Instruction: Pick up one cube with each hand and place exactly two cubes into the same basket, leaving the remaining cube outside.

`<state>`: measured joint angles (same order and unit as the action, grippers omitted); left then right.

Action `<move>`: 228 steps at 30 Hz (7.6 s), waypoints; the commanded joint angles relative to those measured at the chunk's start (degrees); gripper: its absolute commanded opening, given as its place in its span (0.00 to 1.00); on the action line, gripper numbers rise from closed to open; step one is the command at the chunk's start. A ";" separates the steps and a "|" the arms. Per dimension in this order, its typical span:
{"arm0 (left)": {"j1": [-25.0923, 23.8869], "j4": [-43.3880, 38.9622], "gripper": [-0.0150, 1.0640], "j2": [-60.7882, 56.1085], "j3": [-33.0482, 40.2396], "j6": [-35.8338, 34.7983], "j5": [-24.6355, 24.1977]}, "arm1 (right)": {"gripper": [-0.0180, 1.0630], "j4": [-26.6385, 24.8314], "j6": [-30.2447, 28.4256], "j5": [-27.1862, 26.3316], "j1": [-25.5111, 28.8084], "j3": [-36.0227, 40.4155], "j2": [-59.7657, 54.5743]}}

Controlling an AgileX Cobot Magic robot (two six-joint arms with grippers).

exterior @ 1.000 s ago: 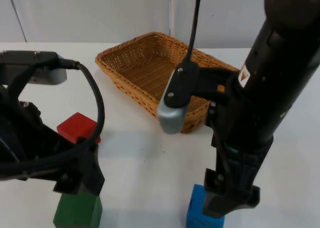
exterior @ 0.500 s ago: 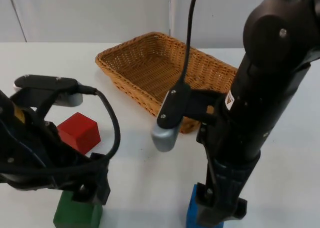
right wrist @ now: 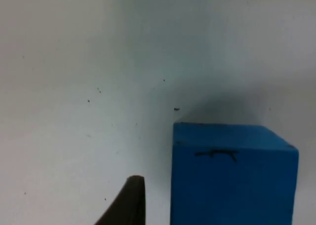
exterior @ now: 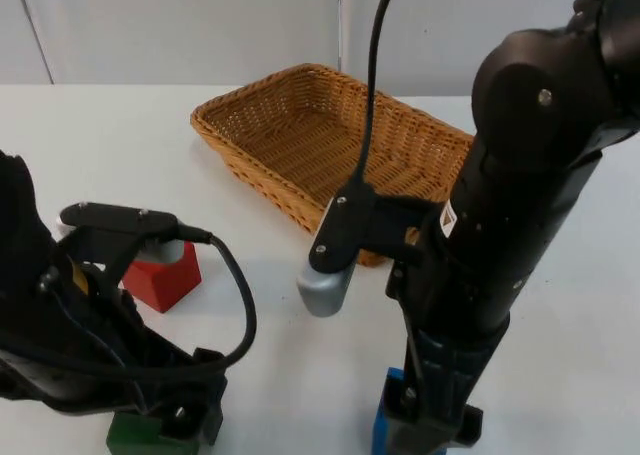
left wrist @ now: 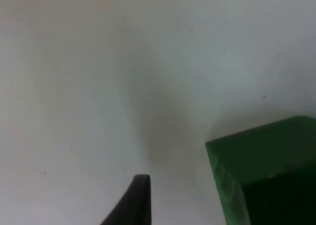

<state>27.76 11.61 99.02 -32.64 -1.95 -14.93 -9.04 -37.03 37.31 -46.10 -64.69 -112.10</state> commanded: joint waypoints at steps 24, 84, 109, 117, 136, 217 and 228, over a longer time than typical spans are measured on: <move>0.14 -0.17 0.99 2.27 0.27 -0.51 2.79 | 0.99 -0.05 1.06 0.52 -0.38 -0.26 -4.67; 0.14 -1.02 0.01 -35.26 0.27 0.18 -12.80 | 0.02 -0.22 9.33 6.41 -0.38 -0.47 24.63; 0.14 -1.63 0.01 -35.50 0.27 0.18 -13.25 | 0.02 -0.22 12.75 4.73 -0.38 -0.47 24.76; 0.14 -2.63 0.01 -35.50 0.27 0.18 -12.76 | 0.02 -0.22 17.14 4.94 -0.38 -0.47 24.76; 0.14 -6.04 0.01 -29.12 -7.54 0.18 -6.81 | 0.02 -0.11 18.02 -3.93 2.45 -0.47 24.34; -15.16 33.72 0.01 35.25 -64.90 47.11 -9.59 | 0.03 -0.27 18.16 -14.45 15.72 -33.62 -19.58; -15.16 34.44 0.23 35.25 -64.90 47.11 -11.41 | 0.45 -0.27 18.16 -13.19 15.72 -33.62 -19.58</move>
<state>12.54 45.03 134.49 -97.07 44.96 -25.84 -9.06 -19.01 24.11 -30.56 -97.94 -131.86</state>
